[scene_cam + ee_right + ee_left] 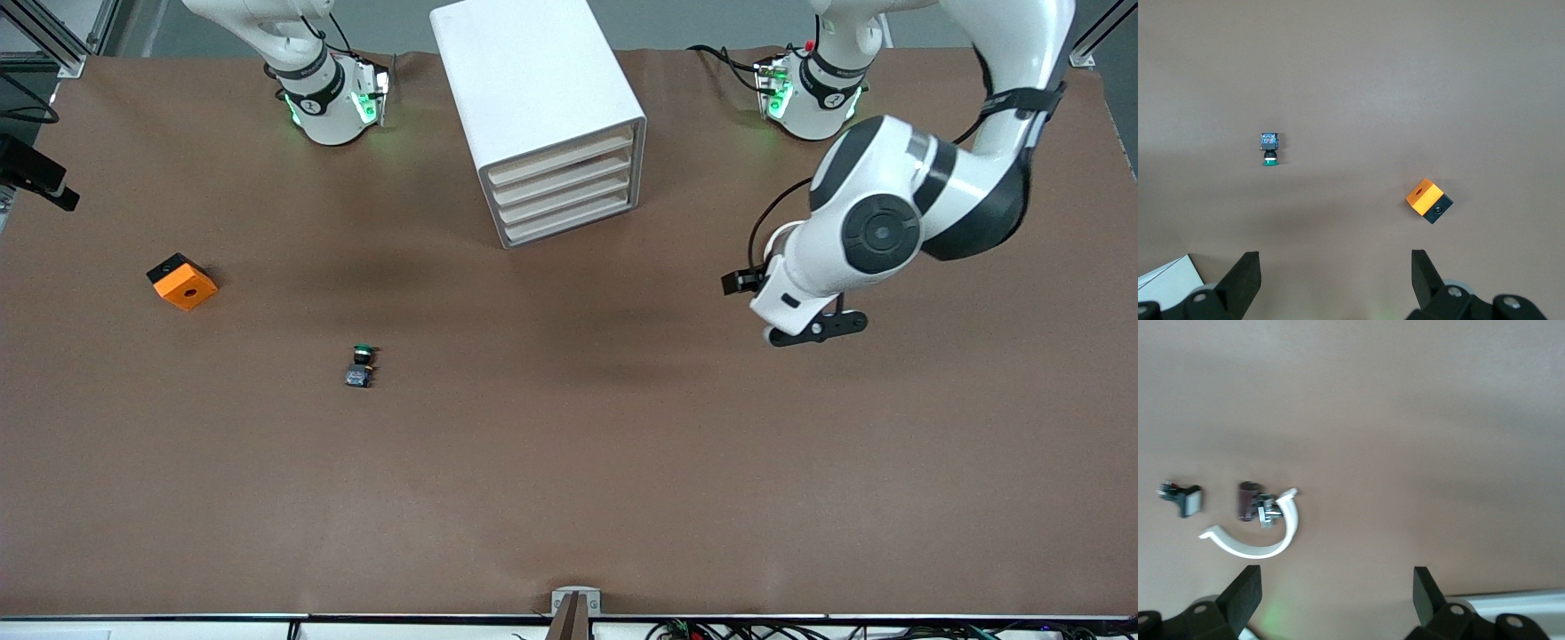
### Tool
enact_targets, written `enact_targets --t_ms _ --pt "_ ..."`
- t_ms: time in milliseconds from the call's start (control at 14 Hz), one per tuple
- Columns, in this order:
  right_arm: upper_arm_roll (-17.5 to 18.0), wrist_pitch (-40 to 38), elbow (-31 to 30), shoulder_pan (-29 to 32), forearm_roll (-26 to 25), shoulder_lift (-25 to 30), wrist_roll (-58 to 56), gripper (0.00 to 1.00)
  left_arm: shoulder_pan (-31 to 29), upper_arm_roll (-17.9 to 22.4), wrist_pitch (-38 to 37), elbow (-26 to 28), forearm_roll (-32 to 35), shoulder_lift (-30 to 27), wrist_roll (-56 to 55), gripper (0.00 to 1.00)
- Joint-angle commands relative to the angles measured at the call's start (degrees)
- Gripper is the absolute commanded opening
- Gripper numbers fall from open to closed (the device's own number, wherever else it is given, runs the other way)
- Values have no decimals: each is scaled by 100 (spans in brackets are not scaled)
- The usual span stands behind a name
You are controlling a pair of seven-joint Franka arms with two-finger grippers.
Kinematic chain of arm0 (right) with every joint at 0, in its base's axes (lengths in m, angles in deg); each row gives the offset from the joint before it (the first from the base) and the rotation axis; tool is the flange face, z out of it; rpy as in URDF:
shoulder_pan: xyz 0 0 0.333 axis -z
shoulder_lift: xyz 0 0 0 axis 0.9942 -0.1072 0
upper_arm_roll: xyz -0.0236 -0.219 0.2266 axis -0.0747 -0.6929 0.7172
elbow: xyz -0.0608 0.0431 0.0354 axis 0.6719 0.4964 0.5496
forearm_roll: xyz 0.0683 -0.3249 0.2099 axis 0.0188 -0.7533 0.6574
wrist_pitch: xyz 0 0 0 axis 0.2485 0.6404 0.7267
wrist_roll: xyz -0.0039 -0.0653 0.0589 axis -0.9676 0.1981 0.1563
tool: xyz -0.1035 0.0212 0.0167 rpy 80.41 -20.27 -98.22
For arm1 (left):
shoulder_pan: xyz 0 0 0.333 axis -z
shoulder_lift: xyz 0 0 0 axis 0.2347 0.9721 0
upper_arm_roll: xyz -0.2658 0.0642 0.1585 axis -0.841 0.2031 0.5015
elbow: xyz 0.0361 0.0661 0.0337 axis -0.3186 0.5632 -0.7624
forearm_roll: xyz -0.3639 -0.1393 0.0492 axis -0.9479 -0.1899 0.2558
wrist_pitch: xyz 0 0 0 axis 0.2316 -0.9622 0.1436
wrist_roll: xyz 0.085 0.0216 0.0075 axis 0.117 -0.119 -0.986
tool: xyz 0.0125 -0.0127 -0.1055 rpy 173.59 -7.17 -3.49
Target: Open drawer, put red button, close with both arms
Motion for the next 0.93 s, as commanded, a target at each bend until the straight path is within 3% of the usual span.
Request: enact_targets --t_ms 0,215,573,860 --pt "6 -7 -112 12 78 137 -47 100 137 373 -215 191 -214 -460 534 100" --pt "6 -7 -112 4 78 137 -56 100 822 1321 -356 261 -390 -750 912 100" --pt "15 -7 -112 -5 -1 137 -73 100 1473 2481 -365 805 -487 -1478 1843 100" --pt "15 2 -112 -23 -28 137 -82 100 1562 3010 -365 1394 -487 -2287 2581 100"
